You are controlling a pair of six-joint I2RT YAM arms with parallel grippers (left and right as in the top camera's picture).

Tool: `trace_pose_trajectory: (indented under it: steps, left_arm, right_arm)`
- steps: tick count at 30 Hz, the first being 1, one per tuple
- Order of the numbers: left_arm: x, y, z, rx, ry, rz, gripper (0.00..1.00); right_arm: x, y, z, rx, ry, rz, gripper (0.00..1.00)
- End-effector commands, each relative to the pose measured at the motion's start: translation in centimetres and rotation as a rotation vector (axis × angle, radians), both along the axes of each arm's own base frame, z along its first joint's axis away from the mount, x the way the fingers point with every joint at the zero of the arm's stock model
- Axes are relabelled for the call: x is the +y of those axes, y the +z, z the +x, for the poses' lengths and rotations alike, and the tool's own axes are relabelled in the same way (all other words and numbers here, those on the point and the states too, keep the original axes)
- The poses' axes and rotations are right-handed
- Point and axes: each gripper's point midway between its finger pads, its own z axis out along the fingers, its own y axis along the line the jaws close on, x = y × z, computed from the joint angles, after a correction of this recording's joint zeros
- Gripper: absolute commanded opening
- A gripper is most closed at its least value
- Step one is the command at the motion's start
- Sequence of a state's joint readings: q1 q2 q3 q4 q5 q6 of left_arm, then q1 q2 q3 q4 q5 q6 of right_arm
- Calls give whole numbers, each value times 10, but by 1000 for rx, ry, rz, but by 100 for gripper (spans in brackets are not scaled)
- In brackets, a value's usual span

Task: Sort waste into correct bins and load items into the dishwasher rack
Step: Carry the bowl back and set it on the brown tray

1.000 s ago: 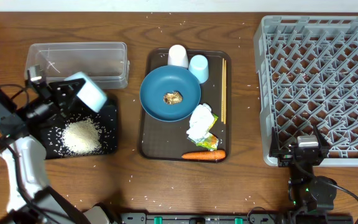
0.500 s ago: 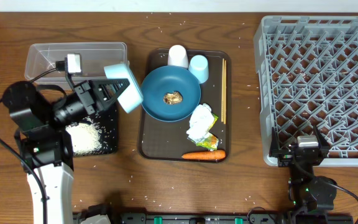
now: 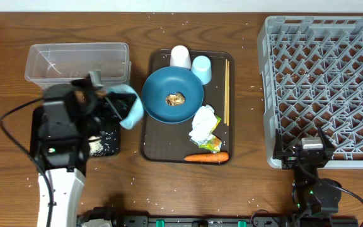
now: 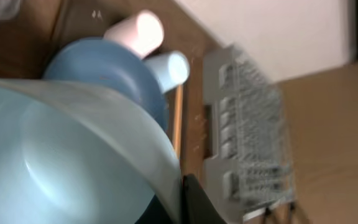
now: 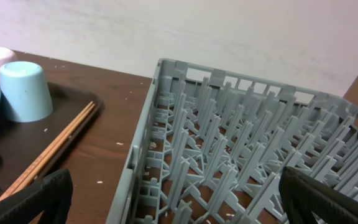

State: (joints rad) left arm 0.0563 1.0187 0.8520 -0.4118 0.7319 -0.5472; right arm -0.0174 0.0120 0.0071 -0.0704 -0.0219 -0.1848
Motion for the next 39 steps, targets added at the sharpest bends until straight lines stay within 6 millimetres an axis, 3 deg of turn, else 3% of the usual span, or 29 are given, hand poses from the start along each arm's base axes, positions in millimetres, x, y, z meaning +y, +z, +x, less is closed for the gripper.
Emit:
trace_pose_trajectory:
  steps: [1,9,16,23,27,33,34,37,39]
  left_arm:
    - [-7,-5,-5,-66,-1,216,6]
    - [-45,-51,-34,6,-80,548,6]
    - [-88,-100,-44,75,-214,674,6]
    - [-91,-166,-48,299,-191,733,6]
    - [-97,-180,-53,349,-226,722,6]
    - [-101,-181,-54,362,-225,694,6]
    - [-101,-181,-55,362,-226,694,8]
    - [-101,-181,-55,365,-228,697,50]
    - [-101,-181,-56,367,-229,696,50]
  right_arm:
    - [-3,0,0,-1,-15,4,99]
    - [-3,0,0,-1,-15,4,99]
    - [-3,0,0,0,-15,3,99]
    - [-3,0,0,-1,-15,3,99]
    - [-3,0,0,0,-15,4,99]
    - [-3,0,0,0,-15,4,99]
    - [-3,0,0,-1,-15,4,99]
    - [-3,0,0,-1,-15,4,99]
    - [-3,0,0,-1,-15,3,99]
